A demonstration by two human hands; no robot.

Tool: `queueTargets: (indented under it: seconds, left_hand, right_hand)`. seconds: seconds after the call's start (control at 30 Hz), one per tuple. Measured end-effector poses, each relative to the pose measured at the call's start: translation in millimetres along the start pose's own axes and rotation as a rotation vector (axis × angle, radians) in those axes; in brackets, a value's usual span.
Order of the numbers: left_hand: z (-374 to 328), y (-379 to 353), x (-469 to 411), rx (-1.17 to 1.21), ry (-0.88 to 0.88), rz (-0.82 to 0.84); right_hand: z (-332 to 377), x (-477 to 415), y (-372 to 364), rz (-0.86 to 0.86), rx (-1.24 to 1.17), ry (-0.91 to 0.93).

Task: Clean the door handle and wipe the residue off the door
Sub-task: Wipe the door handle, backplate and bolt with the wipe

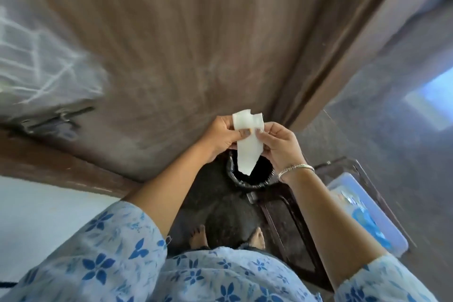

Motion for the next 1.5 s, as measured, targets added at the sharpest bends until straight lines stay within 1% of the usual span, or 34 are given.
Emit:
queueTargets:
  seconds: [0.13, 0.2, 0.33, 0.43, 0.53, 0.63, 0.7, 0.83, 0.93, 1.0, 1.1, 1.17, 1.23, 1.3, 1.37, 1.5]
  left_hand:
    - [-20.8, 65.1, 55.3, -0.007, -0.130, -0.193]
    - [-25.6, 116.5, 103.7, -0.016, -0.225, -0.398]
    - [-35.1, 133.0, 127.6, -0.079, -0.303, -0.563]
    - [-47.0, 148.4, 157.8, -0.163, -0.425, -0.698]
    - [-57.4, 158.2, 173.8, -0.281, -0.465, -0.705]
    - [-65.3, 158.0, 185.2, -0.262, -0.470, -0.651]
    - [-72.8, 158.4, 193.2, -0.282, -0.481, -0.649]
    - [-86.4, 163.6, 210.2, -0.431, -0.456, -0.765]
    - [-98.1, 168.6, 220.8, -0.570, -0.451, -0.830]
    - [-103.2, 172.5, 224.0, -0.599, -0.464, -0.864]
    - [-105.3, 175.7, 223.9, -0.558, -0.492, -0.840]
    - [-105.6, 177.9, 222.2, -0.473, -0.508, -0.805]
    - [-107.2, 181.3, 222.5, -0.399, -0.519, -0.823]
    - [-109.9, 183.2, 223.1, -0.407, -0.530, -0.841]
    - [-111.9, 183.4, 222.1, -0.410, -0.536, -0.818]
    - [-113.7, 183.2, 222.6, -0.276, -0.547, -0.769]
  right_hand:
    - [9.9, -23.7, -79.7, 0.096, 0.123, 0.054]
    - [9.7, -35.0, -144.6, 0.171, 0.184, 0.100]
    - [17.1, -40.4, -173.1, 0.152, 0.256, 0.198]
    - [22.7, -40.8, -205.5, 0.232, 0.343, 0.278]
    - [36.9, -43.3, -231.0, 0.327, 0.438, 0.340]
    - [46.0, -45.8, -243.0, 0.358, 0.450, 0.321]
    - [52.1, -48.8, -250.2, 0.372, 0.499, 0.322]
    - [61.7, -53.6, -265.9, 0.400, 0.673, 0.381]
    - [65.8, -57.4, -277.2, 0.398, 0.819, 0.477]
    - [68.5, -58.8, -284.7, 0.418, 0.852, 0.540]
    - [74.7, -64.2, -288.7, 0.456, 0.805, 0.572]
    - [76.6, -70.2, -288.6, 0.492, 0.765, 0.556]
    - [76.1, -73.4, -290.3, 0.521, 0.702, 0.532]
    - [76.8, -75.2, -292.0, 0.514, 0.625, 0.556]
    - [78.2, -76.7, -294.1, 0.498, 0.589, 0.592]
    - [78.4, -80.2, -299.0, 0.540, 0.488, 0.553]
Point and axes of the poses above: each hand's wrist, its own x-axis away from the middle knuckle, its own y-axis out of the back of the hand, z = x × y, the point moved 4 cm from there along -x, towards the middle knuckle, and after that the axes turned 13 degrees about z, right-handed, at the moved point
